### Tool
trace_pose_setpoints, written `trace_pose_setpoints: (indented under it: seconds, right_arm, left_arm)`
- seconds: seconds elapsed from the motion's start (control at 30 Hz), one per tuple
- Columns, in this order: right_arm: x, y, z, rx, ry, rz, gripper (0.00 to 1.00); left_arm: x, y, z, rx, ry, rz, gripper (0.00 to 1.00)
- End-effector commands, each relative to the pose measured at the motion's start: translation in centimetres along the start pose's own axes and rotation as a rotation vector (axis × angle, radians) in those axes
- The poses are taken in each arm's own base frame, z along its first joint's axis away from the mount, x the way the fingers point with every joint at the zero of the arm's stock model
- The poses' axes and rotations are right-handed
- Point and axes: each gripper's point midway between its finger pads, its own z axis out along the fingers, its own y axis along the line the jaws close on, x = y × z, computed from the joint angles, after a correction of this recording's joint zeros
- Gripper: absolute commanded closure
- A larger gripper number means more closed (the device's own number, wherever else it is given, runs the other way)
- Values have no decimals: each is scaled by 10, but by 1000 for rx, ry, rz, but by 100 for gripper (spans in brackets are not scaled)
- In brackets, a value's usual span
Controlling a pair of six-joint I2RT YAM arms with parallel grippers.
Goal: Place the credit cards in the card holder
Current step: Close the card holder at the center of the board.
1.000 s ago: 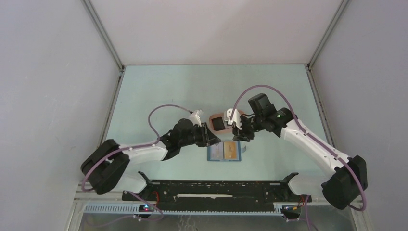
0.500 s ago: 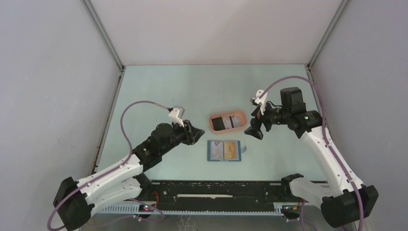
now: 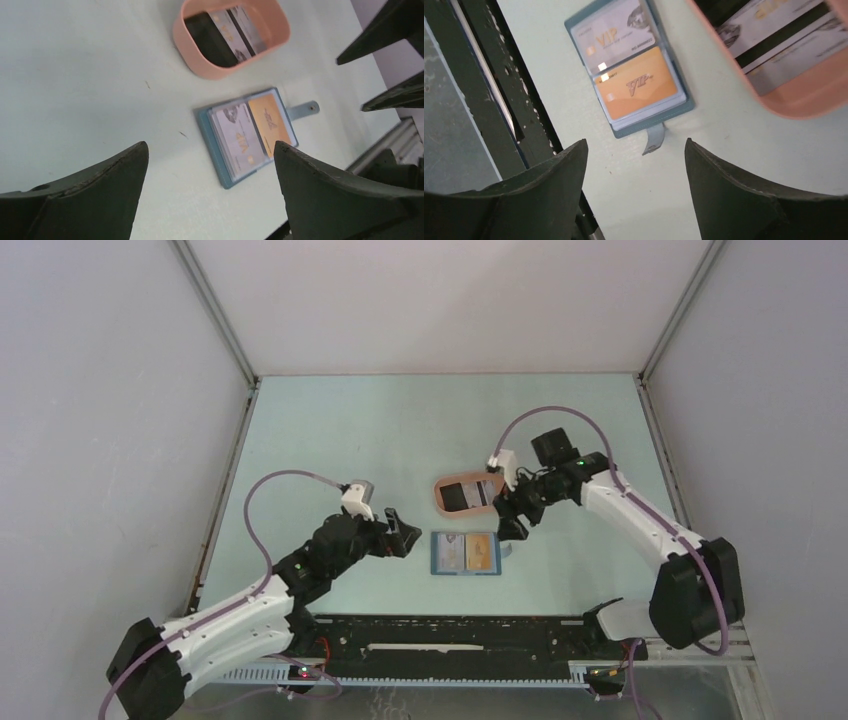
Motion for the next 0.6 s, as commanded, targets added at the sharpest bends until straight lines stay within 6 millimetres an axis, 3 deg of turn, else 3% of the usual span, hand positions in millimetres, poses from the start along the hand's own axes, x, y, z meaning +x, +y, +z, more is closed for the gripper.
trace_pose_setpoints:
  seconds: [0.0,0.2,0.33,0.57]
  right_arm:
    - [18,-3,24,37,133,-2,23]
    - [40,-4,58,23,278,43,42]
    - [49,-8,72,28,344,63,59]
    - [71,-13,88,47,459,67,75]
  left_arm:
    - [14,-22,7,140,30,-58,0]
    - [37,-27,18,184,97,-137,2]
    - [47,-28,25,196,124,-179,3]
    - [69,-21,37,163,193,-215,5]
